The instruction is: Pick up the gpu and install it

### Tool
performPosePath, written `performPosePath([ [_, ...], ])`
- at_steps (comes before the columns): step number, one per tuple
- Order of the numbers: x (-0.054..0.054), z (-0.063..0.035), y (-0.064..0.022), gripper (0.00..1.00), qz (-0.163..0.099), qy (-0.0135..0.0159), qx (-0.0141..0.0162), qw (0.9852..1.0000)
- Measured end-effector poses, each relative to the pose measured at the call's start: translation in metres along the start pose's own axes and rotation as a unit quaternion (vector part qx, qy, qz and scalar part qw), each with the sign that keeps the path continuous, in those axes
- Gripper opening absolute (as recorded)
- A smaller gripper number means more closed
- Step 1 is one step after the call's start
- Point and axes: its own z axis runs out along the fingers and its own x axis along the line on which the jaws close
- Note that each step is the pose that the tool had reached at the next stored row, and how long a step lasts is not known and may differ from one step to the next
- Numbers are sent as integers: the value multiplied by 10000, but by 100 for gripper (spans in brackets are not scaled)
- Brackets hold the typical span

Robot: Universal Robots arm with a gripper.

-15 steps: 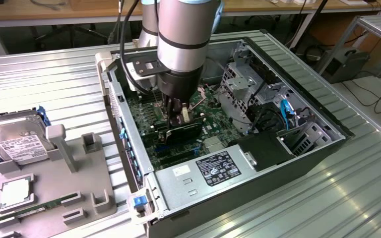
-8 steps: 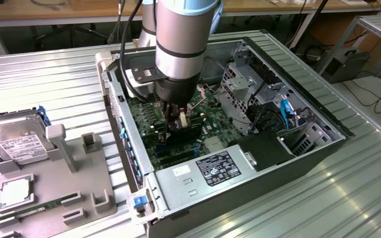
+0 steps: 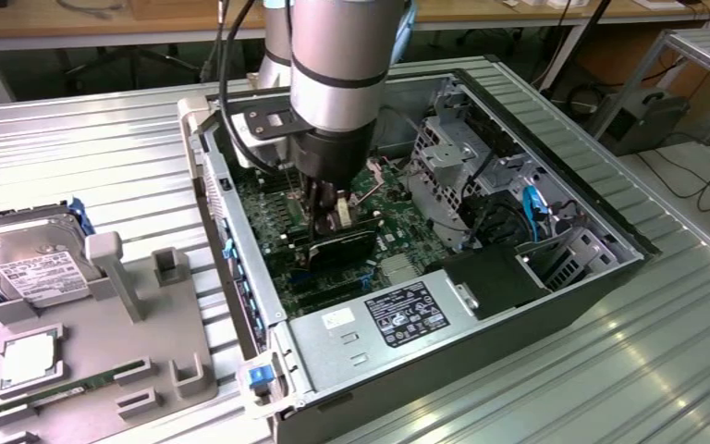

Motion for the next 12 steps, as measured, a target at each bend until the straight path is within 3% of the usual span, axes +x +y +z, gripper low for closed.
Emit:
performPosePath([
  [1, -1, -67, -1, 11, 0, 2, -1, 10000],
  [12, -1, -71, -1, 11, 0, 2, -1, 10000],
])
